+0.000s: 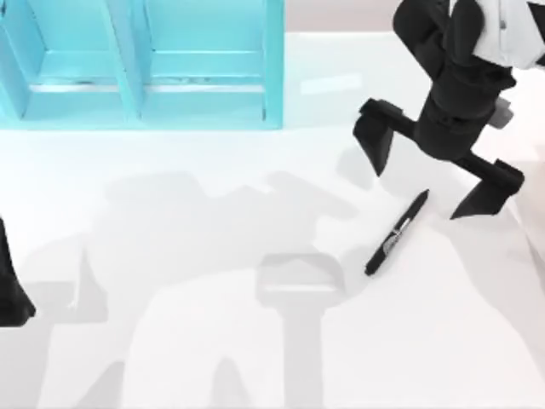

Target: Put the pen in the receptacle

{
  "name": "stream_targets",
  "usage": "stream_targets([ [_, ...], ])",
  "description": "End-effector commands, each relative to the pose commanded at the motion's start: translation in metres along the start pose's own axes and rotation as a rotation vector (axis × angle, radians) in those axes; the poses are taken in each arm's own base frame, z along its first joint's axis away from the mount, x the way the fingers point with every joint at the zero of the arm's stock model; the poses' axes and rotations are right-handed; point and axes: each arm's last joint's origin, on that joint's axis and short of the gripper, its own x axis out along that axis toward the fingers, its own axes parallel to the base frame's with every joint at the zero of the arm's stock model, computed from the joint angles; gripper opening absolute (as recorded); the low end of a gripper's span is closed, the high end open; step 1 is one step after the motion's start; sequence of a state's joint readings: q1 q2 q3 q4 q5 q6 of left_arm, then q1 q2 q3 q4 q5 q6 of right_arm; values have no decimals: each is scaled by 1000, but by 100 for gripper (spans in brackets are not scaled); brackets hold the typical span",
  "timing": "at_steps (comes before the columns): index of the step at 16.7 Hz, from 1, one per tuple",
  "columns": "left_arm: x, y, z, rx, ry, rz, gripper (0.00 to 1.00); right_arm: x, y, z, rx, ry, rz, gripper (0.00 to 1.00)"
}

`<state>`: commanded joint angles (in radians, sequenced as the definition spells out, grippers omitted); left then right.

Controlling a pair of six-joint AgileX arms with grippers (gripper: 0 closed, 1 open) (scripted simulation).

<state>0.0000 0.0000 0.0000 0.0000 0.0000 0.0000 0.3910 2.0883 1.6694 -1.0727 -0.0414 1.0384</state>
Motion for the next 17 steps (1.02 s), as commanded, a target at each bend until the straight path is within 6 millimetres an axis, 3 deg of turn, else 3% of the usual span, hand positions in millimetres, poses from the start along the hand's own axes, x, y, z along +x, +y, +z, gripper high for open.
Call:
stream_targets([
  [5, 0, 0, 0, 0, 0, 0, 100, 7, 1, -1, -2, 2, -3, 100],
  [12, 0, 0, 0, 0, 0, 0, 100, 89, 2, 1, -1, -4, 7, 100],
  [14, 0, 0, 0, 0, 0, 0, 100, 100, 0, 0, 0, 0, 0, 100],
  [17, 0, 0, 0, 0, 0, 0, 100, 100, 0, 0, 0, 0, 0, 100],
])
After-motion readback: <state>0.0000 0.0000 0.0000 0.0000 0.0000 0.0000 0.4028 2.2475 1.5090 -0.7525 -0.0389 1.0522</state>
